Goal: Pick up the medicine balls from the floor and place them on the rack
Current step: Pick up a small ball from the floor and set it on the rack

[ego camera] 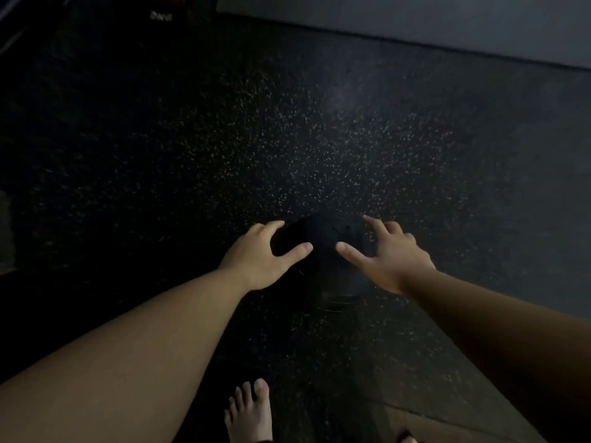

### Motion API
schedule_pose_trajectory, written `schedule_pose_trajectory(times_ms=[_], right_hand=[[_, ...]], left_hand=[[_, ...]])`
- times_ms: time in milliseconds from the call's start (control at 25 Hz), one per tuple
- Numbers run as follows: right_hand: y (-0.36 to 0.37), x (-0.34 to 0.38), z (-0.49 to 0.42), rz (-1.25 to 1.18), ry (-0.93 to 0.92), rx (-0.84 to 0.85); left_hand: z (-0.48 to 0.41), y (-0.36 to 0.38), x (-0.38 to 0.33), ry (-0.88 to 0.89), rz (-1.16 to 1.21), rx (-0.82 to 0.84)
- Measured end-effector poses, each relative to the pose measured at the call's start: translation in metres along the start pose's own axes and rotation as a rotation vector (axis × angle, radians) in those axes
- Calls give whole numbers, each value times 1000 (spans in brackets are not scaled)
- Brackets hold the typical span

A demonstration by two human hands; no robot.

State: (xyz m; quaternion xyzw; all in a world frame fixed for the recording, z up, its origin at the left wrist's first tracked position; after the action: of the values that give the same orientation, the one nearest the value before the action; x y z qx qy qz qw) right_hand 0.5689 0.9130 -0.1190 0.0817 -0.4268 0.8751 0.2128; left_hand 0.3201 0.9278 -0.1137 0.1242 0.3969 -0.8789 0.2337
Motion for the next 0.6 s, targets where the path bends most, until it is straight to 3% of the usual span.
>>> schedule_pose_trajectory(times_ms=[240,400,600], right_hand=[[44,-11,-46,-124,34,44],[57,-17,-53,-400,82,116],[56,-4,-36,-516,39,22]], left_hand=[[-51,50,29,-70,249,59],[-56,68,25,-194,532,111],[-44,72,19,-281,695,38]])
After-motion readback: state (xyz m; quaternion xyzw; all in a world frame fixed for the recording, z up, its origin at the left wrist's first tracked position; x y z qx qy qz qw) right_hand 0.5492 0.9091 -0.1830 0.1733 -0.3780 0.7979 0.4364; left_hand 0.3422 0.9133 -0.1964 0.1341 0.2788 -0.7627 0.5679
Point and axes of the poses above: each hand's wrist, its own z-axis away from the middle knuckle, its own y-axis out of the palm, x = y × z, the point moved 6 cm from there along -z, towards the middle knuckle, and after that the axes turned 1 degree about -y, right-handed, at the moved point
